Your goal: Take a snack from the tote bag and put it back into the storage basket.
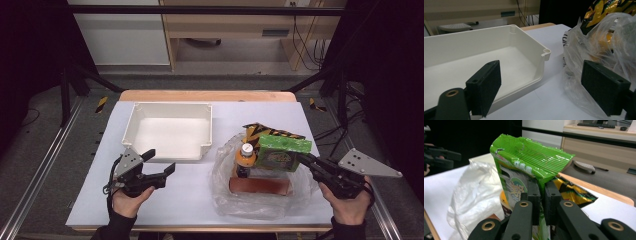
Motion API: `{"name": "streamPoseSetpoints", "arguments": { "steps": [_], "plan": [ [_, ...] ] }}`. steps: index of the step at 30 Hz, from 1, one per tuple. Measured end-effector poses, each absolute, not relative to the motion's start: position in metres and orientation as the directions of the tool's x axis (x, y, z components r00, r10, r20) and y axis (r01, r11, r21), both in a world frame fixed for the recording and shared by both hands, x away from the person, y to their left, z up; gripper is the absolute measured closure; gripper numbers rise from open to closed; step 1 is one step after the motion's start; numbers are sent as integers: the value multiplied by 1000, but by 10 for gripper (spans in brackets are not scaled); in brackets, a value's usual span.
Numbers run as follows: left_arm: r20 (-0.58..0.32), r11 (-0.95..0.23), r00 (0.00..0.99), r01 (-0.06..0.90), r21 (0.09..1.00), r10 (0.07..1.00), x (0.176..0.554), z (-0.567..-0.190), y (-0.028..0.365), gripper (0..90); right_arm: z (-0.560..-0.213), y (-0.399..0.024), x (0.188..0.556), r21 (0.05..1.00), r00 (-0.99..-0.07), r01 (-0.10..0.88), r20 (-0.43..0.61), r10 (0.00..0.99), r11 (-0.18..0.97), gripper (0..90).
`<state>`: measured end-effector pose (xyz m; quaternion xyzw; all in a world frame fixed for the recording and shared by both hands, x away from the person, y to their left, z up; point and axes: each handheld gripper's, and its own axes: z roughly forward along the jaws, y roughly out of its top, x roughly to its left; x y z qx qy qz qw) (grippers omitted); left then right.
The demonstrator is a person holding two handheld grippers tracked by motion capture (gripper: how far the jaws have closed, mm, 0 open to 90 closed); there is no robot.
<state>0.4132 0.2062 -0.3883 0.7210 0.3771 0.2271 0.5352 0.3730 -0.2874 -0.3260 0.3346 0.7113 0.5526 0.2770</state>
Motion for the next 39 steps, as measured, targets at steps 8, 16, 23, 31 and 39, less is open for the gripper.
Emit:
{"name": "streamPoseSetpoints", "arguments": {
  "steps": [8, 16, 23, 31, 39],
  "plan": [
    [-73, -129, 619, 276, 953, 782, 409, -377, 207, 156, -305, -280, 368, 982, -653, 146, 6, 757, 118, 857],
    [-68, -118, 624, 253, 960, 779, 406, -365, 209, 156, -289, -259, 374, 986, -691, 130, 15, 723, 103, 857],
    [-72, -109, 623, 247, 963, 779, 405, -359, 211, 156, -270, -241, 378, 991, -716, 107, 17, 698, 85, 857],
    [-70, -103, 625, 236, 966, 778, 405, -355, 211, 156, -261, -205, 392, 988, -749, 117, 22, 662, 100, 856],
    [-66, -101, 633, 224, 969, 771, 402, -351, 212, 156, -273, -158, 407, 975, -786, 152, 22, 617, 159, 856]
  ]
}}
